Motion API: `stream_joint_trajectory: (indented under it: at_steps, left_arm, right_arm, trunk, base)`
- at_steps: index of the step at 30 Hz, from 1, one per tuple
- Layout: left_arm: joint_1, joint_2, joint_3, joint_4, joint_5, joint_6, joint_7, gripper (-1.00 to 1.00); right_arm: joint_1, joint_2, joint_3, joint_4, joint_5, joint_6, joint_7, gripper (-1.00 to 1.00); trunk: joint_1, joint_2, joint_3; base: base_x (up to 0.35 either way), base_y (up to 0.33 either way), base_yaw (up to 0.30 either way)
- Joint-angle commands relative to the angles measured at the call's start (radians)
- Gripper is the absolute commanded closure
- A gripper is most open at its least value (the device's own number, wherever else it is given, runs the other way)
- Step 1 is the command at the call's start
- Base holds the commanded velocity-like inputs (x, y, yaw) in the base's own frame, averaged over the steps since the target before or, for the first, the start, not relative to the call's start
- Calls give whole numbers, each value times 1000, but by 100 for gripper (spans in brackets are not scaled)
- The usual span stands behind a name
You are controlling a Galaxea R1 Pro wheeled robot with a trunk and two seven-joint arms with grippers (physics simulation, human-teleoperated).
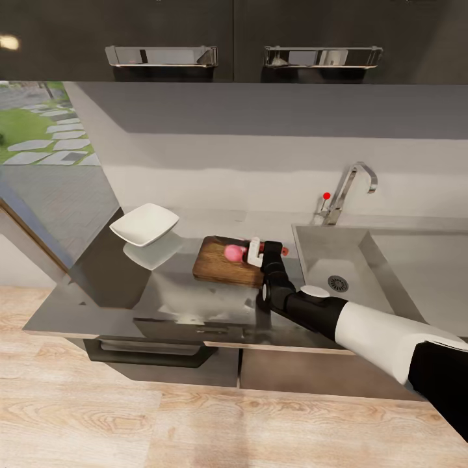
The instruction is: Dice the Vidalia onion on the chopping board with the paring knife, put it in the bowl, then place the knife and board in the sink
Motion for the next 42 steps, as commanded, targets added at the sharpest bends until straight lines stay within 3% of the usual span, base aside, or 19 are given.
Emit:
stream_joint_trajectory:
  at_steps: [1,20,28,31,35,38,42]
  left_arm:
    - [-2,-1,-8,5,7,-7,-1,-100]
    - [-2,-1,-8,5,7,-7,-1,-100]
    - [-2,-1,-8,5,7,-7,-1,-100]
    - [-2,-1,-8,5,7,-7,-1,-100]
    - [-2,-1,-8,5,7,-7,-1,-100]
    - [-2,-2,-8,5,7,-7,-1,-100]
    - [-2,-2,-8,5,7,-7,-1,-100]
  right_arm:
    - [-1,-1,6,-1,-18,2,-2,100]
    - [-1,-1,6,-1,-19,-10,-3,100]
    - [-1,-2,-10,-2,-42,-22,-7,100]
    - [-1,-2,-77,-3,-44,-23,-9,100]
    - [-1,-2,-266,-9,-43,-26,-5,100]
    - [-1,-3,-313,-11,-42,-26,-4,100]
    - [-1,-3,-331,-12,-44,-26,-2,100]
  trunk:
    - [1,-1,-2]
    - [1,-1,-2]
    - [1,-1,-2]
    - [1,-1,-2]
    - [1,-1,-2]
    - [1,-1,-2]
    - [1,-1,-2]
  base:
    - [0,0,0]
    - [0,0,0]
    - [0,0,0]
    - [0,0,0]
    - [0,0,0]
    - [0,0,0]
    - [0,0,0]
